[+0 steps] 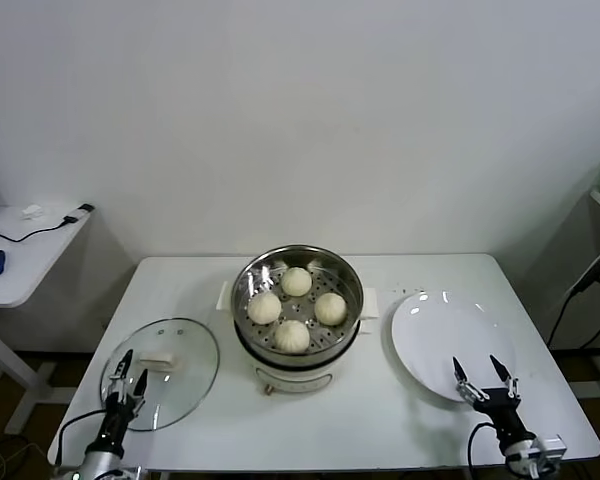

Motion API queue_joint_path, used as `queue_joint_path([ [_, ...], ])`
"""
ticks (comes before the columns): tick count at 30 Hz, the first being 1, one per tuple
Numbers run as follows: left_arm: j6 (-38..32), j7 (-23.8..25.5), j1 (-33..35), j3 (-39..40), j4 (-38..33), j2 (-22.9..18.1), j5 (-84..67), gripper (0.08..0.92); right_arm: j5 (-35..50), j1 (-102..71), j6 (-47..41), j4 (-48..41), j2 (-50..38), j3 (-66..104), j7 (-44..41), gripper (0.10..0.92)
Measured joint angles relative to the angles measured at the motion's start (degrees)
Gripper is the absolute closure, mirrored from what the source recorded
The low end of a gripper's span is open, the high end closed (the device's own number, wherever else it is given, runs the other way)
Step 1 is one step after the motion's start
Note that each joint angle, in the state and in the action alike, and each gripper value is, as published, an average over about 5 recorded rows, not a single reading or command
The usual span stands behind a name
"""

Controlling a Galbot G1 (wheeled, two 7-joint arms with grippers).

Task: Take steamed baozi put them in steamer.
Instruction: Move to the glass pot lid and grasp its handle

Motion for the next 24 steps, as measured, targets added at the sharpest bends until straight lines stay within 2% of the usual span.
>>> queue_joint_path([
  [16,2.7,3.4,-3.9,1.3,0.3,0.0,-0.3,0.182,-1.3,-0.5,0.3,-1.7,0.2,0.2,-0.8,0.203],
  [19,2.9,3.6,-4.2,1.5,0.6,0.0,-0.3,0.223,-1.6,-0.5,0.3,-1.8,0.4,0.2,-0.9,0.203],
  [24,2.7,3.7,-4.8,1.9,1.5,0.0,0.0,0.362,-1.9,-0.5,0.3,-1.6,0.9,0.2,-1.0,0.203],
])
